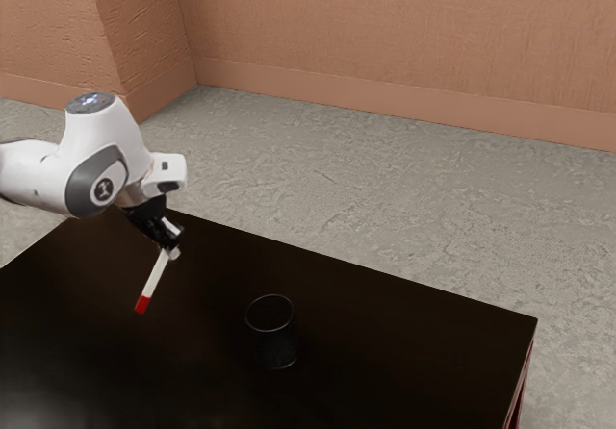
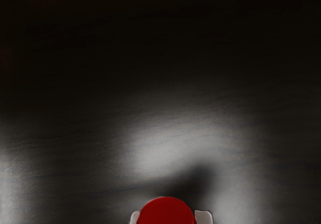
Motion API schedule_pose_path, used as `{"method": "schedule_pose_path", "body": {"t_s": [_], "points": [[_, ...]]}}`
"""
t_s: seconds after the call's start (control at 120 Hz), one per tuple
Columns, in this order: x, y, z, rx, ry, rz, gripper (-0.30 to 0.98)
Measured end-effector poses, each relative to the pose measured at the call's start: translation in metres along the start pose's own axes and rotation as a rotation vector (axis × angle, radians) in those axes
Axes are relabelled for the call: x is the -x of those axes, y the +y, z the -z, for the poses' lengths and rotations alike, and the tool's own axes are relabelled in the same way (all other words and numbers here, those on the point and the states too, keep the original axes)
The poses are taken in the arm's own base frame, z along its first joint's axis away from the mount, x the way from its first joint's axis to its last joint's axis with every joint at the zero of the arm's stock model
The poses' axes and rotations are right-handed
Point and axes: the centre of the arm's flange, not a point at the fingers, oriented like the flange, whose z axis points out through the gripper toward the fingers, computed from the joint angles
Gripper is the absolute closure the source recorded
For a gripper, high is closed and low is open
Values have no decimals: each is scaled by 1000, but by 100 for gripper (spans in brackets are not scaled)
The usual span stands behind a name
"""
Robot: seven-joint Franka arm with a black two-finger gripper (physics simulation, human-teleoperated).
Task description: Put the marker into the pen holder.
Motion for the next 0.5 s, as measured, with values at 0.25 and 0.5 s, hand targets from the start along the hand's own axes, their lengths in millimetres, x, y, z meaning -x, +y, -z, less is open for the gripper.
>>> {"method": "schedule_pose_path", "body": {"t_s": [0.25,0.5], "points": [[-9,63,47,78,55,-50,78],[-55,142,106,154,179,-168,75]]}}
